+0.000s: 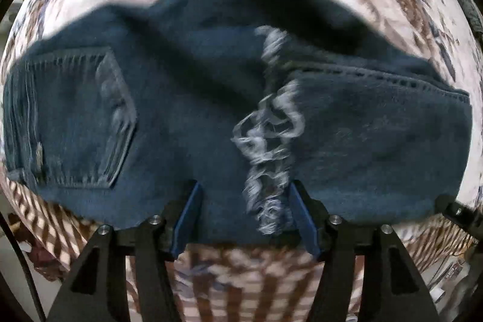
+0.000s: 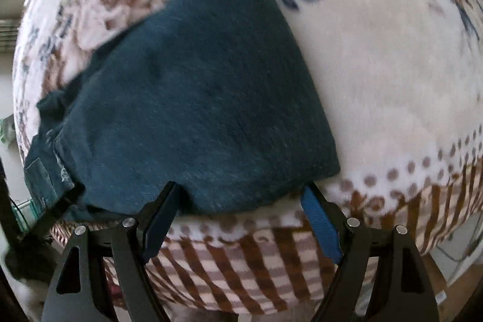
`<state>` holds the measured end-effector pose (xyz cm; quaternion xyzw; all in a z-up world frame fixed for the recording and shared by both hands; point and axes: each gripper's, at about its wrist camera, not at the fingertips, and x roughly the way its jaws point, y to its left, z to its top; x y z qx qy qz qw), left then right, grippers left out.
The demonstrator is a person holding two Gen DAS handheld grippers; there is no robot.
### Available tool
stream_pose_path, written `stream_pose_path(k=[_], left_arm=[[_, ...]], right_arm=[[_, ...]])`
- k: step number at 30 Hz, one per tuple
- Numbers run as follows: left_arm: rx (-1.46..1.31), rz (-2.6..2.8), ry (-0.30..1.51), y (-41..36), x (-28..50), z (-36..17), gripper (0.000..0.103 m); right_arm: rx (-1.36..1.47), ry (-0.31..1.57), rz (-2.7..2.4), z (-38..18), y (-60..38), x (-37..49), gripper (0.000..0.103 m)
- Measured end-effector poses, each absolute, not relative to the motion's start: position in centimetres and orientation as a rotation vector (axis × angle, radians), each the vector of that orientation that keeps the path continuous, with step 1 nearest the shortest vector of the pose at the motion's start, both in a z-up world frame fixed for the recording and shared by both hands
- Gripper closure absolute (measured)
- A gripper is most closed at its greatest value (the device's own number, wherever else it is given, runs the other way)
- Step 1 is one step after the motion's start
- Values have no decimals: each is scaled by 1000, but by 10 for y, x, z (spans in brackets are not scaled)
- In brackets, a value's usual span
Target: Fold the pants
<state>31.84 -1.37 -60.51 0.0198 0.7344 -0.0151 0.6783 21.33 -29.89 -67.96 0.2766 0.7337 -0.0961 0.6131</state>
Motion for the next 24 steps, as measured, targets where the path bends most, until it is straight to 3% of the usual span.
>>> stream_pose_path(k=[5,12,13,15,16,17,21,24], left_arm=[[53,-28,1648,-9,313,-583,46],[-87,-98,1527,-35,349,-548,46],[-79,-107,1526,-44,357,-553,46],[-39,-115,1542,-50,363,-570,46],[-14,-104,1552,-52,367,-578,47],[-6,-98,1560,-52,371,-586,47],[-6,-88,1579,-43,370,-605,44],[-53,-77,1566,-31,362,-593,44]], right_arm=[[654,1714,-228,-674,-302,208,19],[649,1571,-188,-629,-298,246,20],[609,1557,-174,-625,-295,258,23],[543,1553,-153,-626,-285,277,50],[510,1565,-149,-632,-281,286,81],[490,1589,-145,-642,-278,294,91],[473,1639,-154,-674,-283,304,96],[506,1665,-172,-678,-288,307,94]])
